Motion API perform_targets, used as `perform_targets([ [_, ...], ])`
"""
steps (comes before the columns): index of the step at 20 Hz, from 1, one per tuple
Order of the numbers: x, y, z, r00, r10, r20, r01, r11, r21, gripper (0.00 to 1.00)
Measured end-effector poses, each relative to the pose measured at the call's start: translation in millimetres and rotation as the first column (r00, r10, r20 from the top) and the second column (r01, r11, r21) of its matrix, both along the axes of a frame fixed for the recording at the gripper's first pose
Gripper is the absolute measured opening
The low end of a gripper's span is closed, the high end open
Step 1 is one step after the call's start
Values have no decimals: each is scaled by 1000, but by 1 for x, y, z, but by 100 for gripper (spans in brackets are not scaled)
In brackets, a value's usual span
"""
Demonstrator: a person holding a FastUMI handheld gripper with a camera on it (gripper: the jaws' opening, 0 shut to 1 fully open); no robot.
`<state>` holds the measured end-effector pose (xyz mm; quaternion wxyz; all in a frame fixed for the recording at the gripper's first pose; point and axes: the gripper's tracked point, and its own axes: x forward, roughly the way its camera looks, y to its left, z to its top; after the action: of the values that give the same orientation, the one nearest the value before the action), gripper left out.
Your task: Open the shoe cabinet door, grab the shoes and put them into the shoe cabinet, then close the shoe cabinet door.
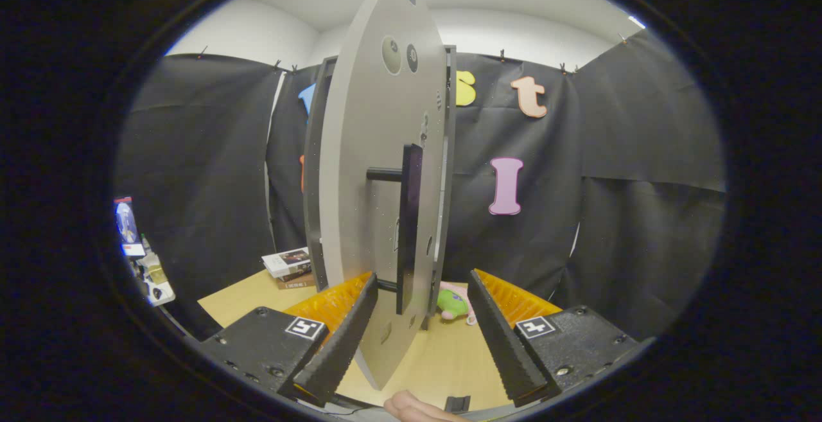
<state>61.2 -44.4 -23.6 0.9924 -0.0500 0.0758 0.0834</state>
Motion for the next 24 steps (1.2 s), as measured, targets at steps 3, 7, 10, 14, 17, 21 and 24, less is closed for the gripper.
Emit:
perform_targets([
  [3,1,11,1,1000,-4,18,4,1000,-3,94],
  [7,4,33,2,999,-6,50,6,1000,-11,94],
  [10,11,55,3,997,-7,83,8,1000,-18,94],
  [14,22,94,-3,996,21,81,-21,1000,-1,94],
  [17,39,131,-7,996,45,73,-47,999,22,94],
  [21,62,177,-23,997,53,55,-54,998,29,94],
  [24,77,201,-36,999,45,28,-45,999,17,94],
])
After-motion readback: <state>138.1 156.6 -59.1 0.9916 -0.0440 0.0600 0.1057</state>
